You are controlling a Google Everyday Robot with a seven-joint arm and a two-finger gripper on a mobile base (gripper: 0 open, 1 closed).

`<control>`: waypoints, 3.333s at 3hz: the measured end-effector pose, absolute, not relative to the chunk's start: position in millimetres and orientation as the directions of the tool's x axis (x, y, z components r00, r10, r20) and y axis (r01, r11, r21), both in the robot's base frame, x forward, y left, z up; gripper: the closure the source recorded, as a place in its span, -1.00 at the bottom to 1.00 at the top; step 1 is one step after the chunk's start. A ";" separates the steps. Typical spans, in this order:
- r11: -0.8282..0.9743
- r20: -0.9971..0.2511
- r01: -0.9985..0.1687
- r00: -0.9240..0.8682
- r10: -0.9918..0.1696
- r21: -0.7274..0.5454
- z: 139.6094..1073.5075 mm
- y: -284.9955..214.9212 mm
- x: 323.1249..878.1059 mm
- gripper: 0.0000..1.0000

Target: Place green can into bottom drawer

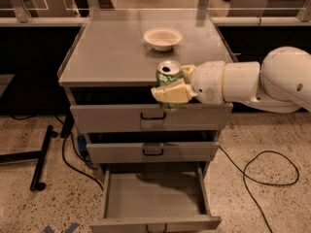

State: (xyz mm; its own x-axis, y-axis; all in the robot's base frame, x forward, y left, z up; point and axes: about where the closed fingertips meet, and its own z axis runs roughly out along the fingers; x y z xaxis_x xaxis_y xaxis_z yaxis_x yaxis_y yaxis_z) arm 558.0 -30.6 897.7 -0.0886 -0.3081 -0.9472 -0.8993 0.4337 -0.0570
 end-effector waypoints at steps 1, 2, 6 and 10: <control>0.379 -0.923 -0.925 -0.119 -0.367 -0.032 847.7 -34.2 543.2 1.00; 0.330 -0.912 -0.943 -0.106 -0.395 -0.033 798.2 -25.9 549.7 1.00; 0.249 -0.894 -0.969 -0.123 -0.432 0.013 690.9 2.7 587.9 1.00; 0.299 -0.913 -0.949 -0.204 -0.353 0.097 491.5 40.2 533.2 1.00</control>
Offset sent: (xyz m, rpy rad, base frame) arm 0.0026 0.0095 -0.1647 -0.1082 0.0696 0.1639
